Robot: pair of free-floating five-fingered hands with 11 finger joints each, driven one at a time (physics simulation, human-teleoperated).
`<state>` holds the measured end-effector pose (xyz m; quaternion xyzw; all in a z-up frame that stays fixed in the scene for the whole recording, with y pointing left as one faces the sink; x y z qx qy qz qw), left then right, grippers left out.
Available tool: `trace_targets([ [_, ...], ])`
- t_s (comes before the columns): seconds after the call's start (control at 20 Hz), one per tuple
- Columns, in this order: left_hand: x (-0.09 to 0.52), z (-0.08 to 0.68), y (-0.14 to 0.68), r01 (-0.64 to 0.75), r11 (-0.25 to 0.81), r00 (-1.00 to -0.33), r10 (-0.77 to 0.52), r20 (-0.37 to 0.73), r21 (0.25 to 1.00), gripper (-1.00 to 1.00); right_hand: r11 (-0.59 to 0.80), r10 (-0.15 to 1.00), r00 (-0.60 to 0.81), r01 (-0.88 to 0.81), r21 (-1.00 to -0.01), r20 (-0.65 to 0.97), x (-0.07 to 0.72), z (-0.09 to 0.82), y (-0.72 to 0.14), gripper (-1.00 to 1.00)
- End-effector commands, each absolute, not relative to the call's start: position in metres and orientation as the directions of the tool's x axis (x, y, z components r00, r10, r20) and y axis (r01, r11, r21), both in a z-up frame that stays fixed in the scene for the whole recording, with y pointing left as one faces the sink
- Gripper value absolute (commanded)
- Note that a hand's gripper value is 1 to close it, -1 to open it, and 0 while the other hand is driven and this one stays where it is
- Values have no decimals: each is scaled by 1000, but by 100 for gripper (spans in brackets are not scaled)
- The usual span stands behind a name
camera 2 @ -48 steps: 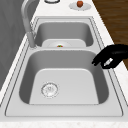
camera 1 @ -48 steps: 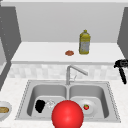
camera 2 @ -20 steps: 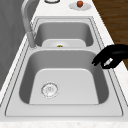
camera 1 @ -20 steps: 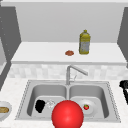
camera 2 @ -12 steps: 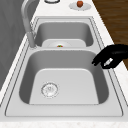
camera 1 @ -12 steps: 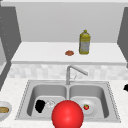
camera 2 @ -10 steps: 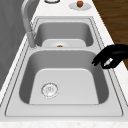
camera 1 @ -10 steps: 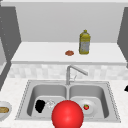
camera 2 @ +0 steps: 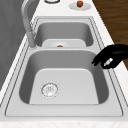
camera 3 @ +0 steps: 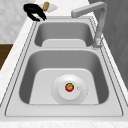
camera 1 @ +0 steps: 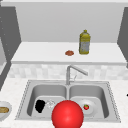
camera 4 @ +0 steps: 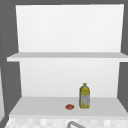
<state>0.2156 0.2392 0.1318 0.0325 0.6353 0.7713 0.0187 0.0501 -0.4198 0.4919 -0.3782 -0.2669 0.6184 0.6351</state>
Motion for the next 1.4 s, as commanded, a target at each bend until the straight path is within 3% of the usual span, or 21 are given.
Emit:
trace_targets([
  [0.0, 216, 132, 239, 12, -192, -997, 70, 26, 981, 0, -62, 996, 21, -579, -813, -91, 50, 469, -430, -100],
  [0.35, 216, 132, 239, 12, -192, -997, 70, 26, 981, 0, -61, 998, -13, -645, -762, -68, 70, 425, -445, -100],
  [1.35, 216, 132, 239, 12, -192, -997, 70, 26, 981, 0, -11, 996, -78, -573, -819, 41, 145, 359, -548, -100],
])
